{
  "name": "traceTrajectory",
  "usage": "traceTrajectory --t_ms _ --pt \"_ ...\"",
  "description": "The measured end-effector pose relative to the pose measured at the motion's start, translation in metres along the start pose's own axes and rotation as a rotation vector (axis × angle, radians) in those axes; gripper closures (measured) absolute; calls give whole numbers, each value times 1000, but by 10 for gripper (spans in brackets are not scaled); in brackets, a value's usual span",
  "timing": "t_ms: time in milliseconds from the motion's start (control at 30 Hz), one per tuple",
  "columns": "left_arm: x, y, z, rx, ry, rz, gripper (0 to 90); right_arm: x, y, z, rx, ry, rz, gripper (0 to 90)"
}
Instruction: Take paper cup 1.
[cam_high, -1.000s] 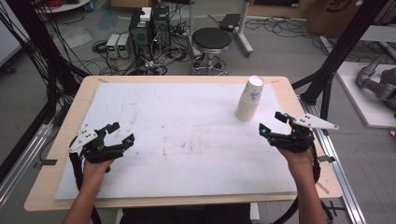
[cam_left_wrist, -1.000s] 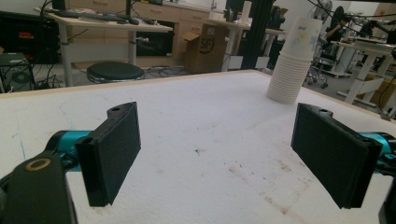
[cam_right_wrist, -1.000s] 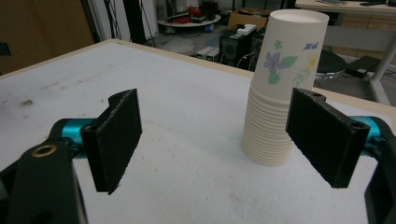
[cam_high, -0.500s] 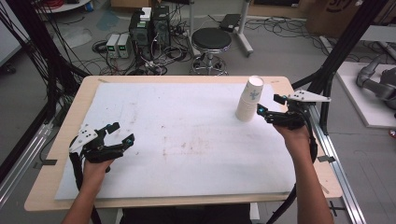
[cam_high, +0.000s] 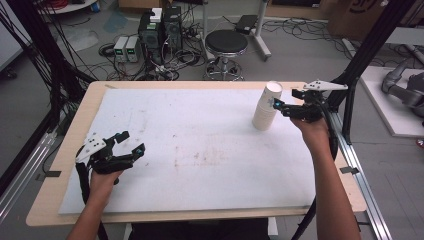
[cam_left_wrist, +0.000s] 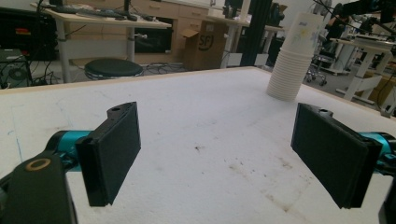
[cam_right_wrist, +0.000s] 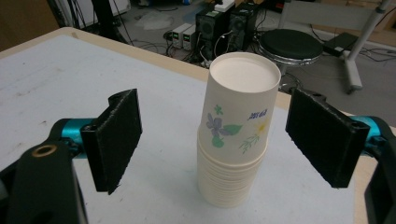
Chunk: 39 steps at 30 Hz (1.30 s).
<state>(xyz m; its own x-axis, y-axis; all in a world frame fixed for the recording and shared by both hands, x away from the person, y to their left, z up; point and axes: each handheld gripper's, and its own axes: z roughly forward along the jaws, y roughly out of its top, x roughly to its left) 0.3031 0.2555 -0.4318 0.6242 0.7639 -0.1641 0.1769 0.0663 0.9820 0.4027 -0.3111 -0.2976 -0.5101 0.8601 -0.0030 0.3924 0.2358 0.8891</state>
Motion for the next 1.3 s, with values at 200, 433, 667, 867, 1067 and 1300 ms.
traceTrajectory --t_ms 200,433,667,867,1067,1300 --pt "0 -1 0 1 2 -1 158 -8 4 15 24 -12 17 189" --pt "1 -2 2 11 -1 3 157 -18 7 36 78 -32 45 189" --pt "3 -2 2 12 5 3 157 -21 12 51 101 -46 50 189" --pt "4 -3 3 18 5 7 158 -24 9 66 128 -40 69 189" --pt "3 -4 3 26 5 9 157 -25 7 79 145 -43 68 191" --pt "5 -4 2 26 7 9 157 -22 7 84 126 -39 43 272"
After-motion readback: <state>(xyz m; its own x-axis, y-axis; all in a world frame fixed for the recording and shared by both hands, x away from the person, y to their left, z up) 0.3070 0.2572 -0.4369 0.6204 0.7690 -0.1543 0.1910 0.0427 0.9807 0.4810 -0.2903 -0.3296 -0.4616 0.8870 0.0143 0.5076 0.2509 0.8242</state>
